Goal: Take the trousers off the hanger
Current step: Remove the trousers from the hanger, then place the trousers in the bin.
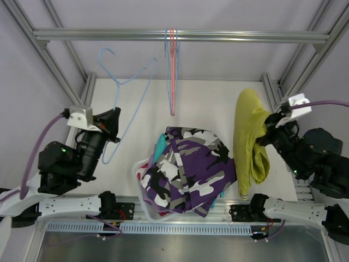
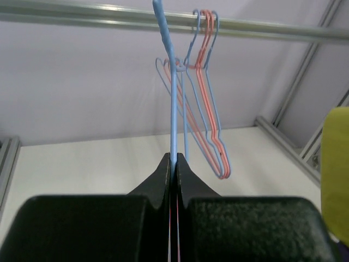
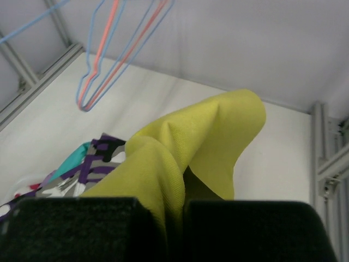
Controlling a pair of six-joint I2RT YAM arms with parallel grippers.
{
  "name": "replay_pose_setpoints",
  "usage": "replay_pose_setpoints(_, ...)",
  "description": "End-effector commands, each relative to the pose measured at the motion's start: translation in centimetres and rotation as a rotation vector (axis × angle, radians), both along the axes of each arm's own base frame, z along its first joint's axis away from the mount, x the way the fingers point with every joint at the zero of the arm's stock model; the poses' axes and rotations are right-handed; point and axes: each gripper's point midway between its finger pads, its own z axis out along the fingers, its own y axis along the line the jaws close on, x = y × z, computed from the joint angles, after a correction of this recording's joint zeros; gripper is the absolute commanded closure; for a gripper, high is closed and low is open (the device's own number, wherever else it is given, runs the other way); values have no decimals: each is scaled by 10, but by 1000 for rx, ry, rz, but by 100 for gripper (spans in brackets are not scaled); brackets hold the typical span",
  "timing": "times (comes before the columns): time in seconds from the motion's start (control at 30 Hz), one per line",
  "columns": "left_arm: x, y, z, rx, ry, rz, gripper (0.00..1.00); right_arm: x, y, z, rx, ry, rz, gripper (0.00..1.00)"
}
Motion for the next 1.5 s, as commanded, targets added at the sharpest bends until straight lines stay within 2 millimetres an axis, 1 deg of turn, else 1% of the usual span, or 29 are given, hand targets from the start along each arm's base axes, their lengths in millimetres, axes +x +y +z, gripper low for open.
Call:
replay_pose_setpoints(0.0, 6, -7, -14, 16, 4, 28, 99, -6, 43, 26, 191, -49, 168, 100)
replay_pose_setpoints(0.1, 11, -12, -21, 33, 19, 38, 99, -6, 74, 12, 206, -9, 249, 100)
replay_pose_setpoints(0.17, 15, -16, -26, 47, 31, 40, 99, -6, 91, 7, 211, 6, 296, 100)
replay_pose_setpoints(0.2, 17, -17, -28, 51, 35, 44, 99, -6, 98, 9, 232, 3, 310, 100)
replay_pose_setpoints(0.27, 21, -20, -34, 66, 50, 53, 99, -7, 114, 2, 229, 24, 347, 100)
replay_pose_setpoints(0.3, 21, -21, -35, 70, 53, 54, 99, -7, 120, 4, 245, 23, 359, 100)
replay_pose_setpoints(0.33, 23, -20, -36, 72, 54, 63, 99, -8, 126, 0, 241, 27, 371, 100)
replay_pose_setpoints(0.37, 23, -18, -36, 69, 56, 72, 99, -9, 136, -4, 233, 36, 388, 100)
replay_pose_setpoints(0.47, 23, -12, -36, 41, 54, 76, 99, -10, 153, -4, 228, 33, 407, 100)
replay_pose_setpoints(0.5, 22, -11, -35, 34, 54, 76, 99, -13, 167, -7, 211, 37, 431, 100)
replay_pose_setpoints(0.57, 22, -8, -36, 31, 52, 80, 99, -16, 179, -7, 202, 36, 443, 100)
replay_pose_setpoints(0.6, 22, -7, -35, 26, 53, 86, 99, -19, 195, -13, 185, 45, 466, 100)
replay_pose_setpoints(0.67, 23, -4, -35, 21, 52, 93, 99, -21, 209, -18, 170, 53, 475, 100)
replay_pose_setpoints(0.7, 22, -3, -34, 12, 51, 94, 99, -21, 224, -26, 151, 63, 484, 100)
replay_pose_setpoints(0.73, 23, -3, -36, 11, 54, 94, 99, -27, 234, -31, 135, 71, 507, 100)
replay_pose_setpoints(0.8, 23, -3, -36, 8, 55, 93, 99, -30, 249, -41, 115, 84, 513, 100)
replay_pose_setpoints(0.83, 22, -2, -36, 2, 56, 96, 99, -33, 261, -53, 91, 100, 526, 100)
replay_pose_setpoints(0.87, 23, -1, -37, 5, 57, 99, 99, -35, 267, -58, 88, 112, 531, 100)
replay_pose_setpoints(0.93, 22, 1, -37, -2, 56, 103, 99, -39, 279, -78, 67, 135, 543, 100)
replay_pose_setpoints(0.97, 23, 2, -37, -2, 56, 106, 99, -41, 282, -84, 73, 147, 547, 100)
replay_pose_setpoints(1.0, 22, 3, -36, -6, 54, 106, 99, -41, 285, -86, 92, 147, 550, 100)
replay_pose_setpoints(1.03, 22, 3, -36, -7, 52, 105, 99, -44, 289, -103, 73, 167, 561, 100)
replay_pose_setpoints(1.1, 22, 2, -36, -8, 52, 102, 99, -48, 296, -115, 89, 187, 577, 100)
replay_pose_setpoints(1.17, 22, 1, -37, -3, 54, 103, 99, -53, 304, -139, 57, 218, 582, 100)
replay_pose_setpoints(1.23, 22, 1, -38, 0, 56, 102, 99, -56, 311, -151, 66, 241, 591, 100)
replay_pose_setpoints(1.33, 23, 0, -38, -1, 56, 100, 99, -63, 323, -183, 55, 294, 609, 100)
replay_pose_setpoints(1.4, 23, 0, -40, 2, 58, 99, 99, -67, 331, -213, 29, 333, 616, 100)
replay_pose_setpoints(1.43, 22, 0, -39, 1, 57, 98, 99, -69, 333, -225, 27, 362, 612, 100)
replay_pose_setpoints(1.47, 22, -1, -40, 2, 59, 96, 99, -71, 340, -227, 55, 363, 621, 100)
